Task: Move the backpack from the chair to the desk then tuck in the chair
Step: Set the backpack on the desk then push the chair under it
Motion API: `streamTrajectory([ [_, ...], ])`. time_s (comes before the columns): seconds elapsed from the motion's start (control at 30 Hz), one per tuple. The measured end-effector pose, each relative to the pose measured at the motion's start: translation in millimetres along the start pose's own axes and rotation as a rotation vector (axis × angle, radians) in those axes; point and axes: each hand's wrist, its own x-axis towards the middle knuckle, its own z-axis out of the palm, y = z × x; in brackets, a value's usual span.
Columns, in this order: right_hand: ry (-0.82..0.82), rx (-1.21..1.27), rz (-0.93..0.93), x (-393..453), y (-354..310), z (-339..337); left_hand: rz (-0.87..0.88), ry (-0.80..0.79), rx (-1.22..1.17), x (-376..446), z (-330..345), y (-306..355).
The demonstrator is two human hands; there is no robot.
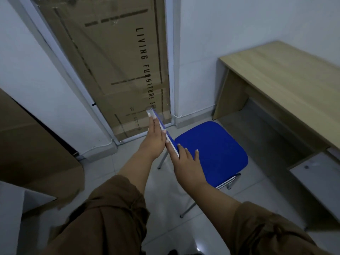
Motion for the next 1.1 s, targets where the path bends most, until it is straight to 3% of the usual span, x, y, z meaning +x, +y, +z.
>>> streamTrajectory([
  [0.4,0.086,-0.031,0.125,11.2,54.1,-7.5,0.057,-0.064,0.058,40.0,26.2,35.0],
  [0.73,0.142,0.014,0.348,15.1,147.6,-26.1,0.166,-0.148,0.091,80.2,78.0,108.2],
  [1.1,0.13,-0.04,0.435,40.2,256.0,-46.8,0.174,-0.164,0.117,144.7,141.5,182.4],
])
